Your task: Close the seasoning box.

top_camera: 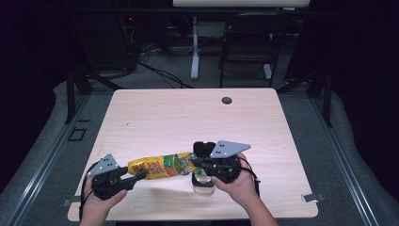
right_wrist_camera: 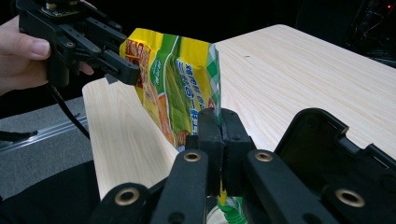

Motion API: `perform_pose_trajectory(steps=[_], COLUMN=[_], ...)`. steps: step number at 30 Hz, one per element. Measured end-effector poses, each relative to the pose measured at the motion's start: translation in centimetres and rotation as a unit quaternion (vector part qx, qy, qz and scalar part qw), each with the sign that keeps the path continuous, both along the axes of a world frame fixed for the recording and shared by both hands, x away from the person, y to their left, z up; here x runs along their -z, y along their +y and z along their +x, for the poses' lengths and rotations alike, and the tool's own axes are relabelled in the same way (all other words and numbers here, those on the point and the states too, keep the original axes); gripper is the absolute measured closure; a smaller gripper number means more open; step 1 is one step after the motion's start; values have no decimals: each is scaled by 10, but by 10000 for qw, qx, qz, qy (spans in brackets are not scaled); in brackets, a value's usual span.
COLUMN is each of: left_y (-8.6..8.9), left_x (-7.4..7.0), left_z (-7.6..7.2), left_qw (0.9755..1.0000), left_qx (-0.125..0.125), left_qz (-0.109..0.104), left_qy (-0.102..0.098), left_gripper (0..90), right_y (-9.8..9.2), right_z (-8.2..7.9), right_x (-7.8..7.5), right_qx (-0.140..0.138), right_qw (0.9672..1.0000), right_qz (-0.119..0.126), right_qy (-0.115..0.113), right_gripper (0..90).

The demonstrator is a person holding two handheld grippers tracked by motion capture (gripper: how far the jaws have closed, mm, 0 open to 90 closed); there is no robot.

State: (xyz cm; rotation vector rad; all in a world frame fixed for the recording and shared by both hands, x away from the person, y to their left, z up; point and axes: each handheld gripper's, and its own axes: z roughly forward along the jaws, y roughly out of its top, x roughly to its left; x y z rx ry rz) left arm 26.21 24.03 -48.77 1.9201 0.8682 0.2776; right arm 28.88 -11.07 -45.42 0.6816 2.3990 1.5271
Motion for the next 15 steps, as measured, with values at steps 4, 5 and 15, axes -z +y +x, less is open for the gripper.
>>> perform_pose_trajectory(steps=[4,5,15], left_y=[0,0,-3], left_x=[-1,-2,-8], left_z=[0,-1,1], left_qw=[10000,10000,10000], left_qx=[11,15,29], left_qz=[11,5,-40], left_qy=[10,14,-22], left_gripper=[633,633,623], right_y=[0,0,-3], right_z=[-1,-1,1], right_x=[0,0,1], right_qx=[-7,-12,21], right_qw=[10000,10000,10000], right_qz=[0,-25,34], right_qy=[-9,-5,30], right_gripper=[899,899,900])
